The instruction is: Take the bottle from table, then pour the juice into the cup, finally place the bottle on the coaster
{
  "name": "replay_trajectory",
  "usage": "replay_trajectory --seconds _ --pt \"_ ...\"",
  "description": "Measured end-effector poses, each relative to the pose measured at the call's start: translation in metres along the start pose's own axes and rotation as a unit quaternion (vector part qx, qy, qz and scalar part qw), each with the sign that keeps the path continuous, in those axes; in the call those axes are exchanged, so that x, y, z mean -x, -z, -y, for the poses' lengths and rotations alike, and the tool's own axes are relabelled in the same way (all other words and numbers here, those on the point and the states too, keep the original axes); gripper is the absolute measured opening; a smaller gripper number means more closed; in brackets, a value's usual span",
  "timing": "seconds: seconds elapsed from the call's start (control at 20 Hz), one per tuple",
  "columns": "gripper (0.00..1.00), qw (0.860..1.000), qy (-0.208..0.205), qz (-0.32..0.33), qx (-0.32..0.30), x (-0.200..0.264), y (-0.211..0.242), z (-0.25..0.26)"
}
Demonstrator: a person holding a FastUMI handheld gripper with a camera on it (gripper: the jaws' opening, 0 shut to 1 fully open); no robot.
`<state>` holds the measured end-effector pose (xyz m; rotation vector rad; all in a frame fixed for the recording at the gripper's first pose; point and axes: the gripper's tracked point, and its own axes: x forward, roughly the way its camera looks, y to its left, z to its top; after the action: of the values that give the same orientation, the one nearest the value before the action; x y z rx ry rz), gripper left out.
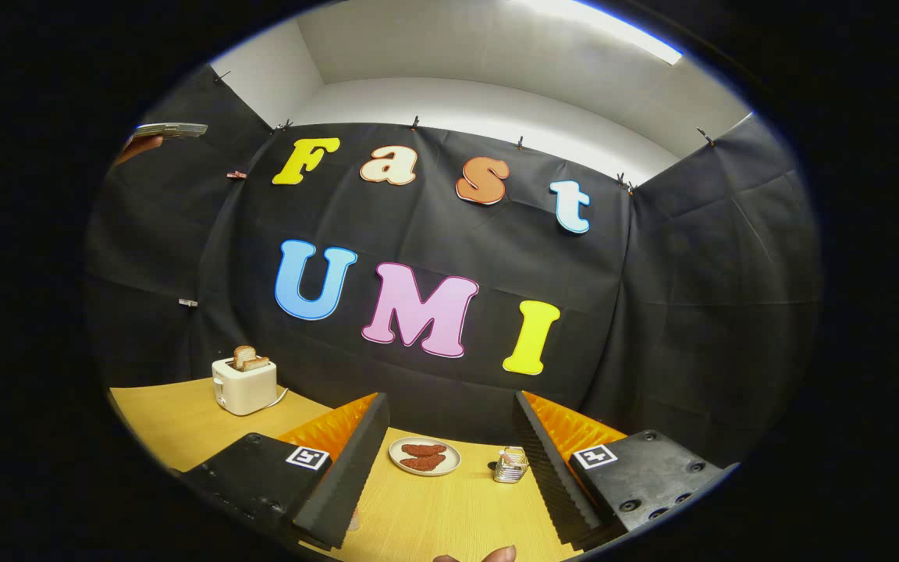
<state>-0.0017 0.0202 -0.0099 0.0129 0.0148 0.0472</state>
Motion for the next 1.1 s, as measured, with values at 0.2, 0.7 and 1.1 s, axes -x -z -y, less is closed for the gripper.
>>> replay_trajectory --seconds 0.2,0.7,1.1 --pt "0.97 1.0 -0.001 0.006 0.004 -0.002 -0.003 -0.001" --pt "0.97 0.999 -0.031 0.016 -0.036 0.001 0.009 -0.02" --pt "0.97 0.996 -0.069 0.006 -0.059 0.013 0.104 -0.06"
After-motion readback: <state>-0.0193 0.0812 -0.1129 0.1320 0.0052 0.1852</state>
